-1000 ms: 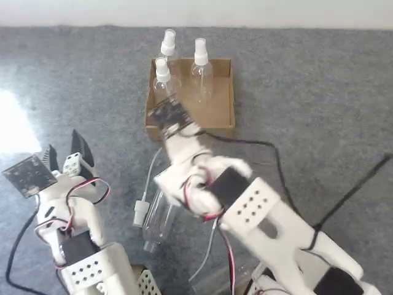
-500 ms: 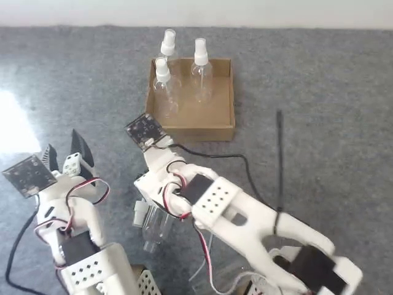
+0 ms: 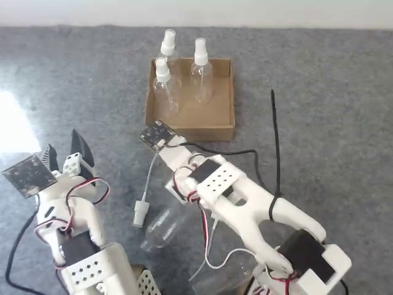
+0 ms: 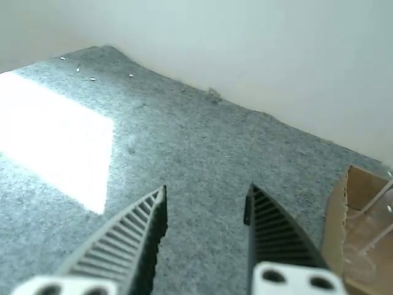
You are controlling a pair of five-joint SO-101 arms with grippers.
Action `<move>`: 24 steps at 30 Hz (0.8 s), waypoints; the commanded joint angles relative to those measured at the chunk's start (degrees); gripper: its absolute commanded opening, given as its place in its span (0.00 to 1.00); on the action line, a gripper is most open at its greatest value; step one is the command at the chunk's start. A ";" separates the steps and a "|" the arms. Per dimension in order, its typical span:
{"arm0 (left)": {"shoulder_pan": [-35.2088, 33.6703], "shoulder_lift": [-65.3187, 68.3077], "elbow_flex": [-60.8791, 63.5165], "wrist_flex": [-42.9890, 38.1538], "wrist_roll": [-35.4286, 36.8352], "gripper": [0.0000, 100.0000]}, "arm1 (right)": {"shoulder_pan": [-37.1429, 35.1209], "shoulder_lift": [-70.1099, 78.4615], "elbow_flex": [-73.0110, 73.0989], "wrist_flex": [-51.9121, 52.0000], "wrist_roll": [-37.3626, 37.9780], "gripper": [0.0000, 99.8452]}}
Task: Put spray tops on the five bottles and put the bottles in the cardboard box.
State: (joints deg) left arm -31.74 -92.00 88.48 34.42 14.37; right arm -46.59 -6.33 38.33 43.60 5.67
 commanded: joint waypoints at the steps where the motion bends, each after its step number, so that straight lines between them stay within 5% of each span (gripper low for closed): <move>1: 0.09 -0.79 -0.66 -1.93 0.97 0.20 | 3.56 -1.80 -0.88 10.33 5.71 0.03; 15: 0.09 -0.79 -0.66 -2.02 0.97 0.20 | 10.33 -18.42 -9.23 31.52 21.98 0.04; 24: -0.18 -0.79 -0.48 -3.08 0.97 0.20 | 3.82 -22.02 -8.79 37.14 16.79 0.28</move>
State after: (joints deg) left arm -31.74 -92.00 88.48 33.27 14.37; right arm -38.15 -25.23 32.62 77.89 25.71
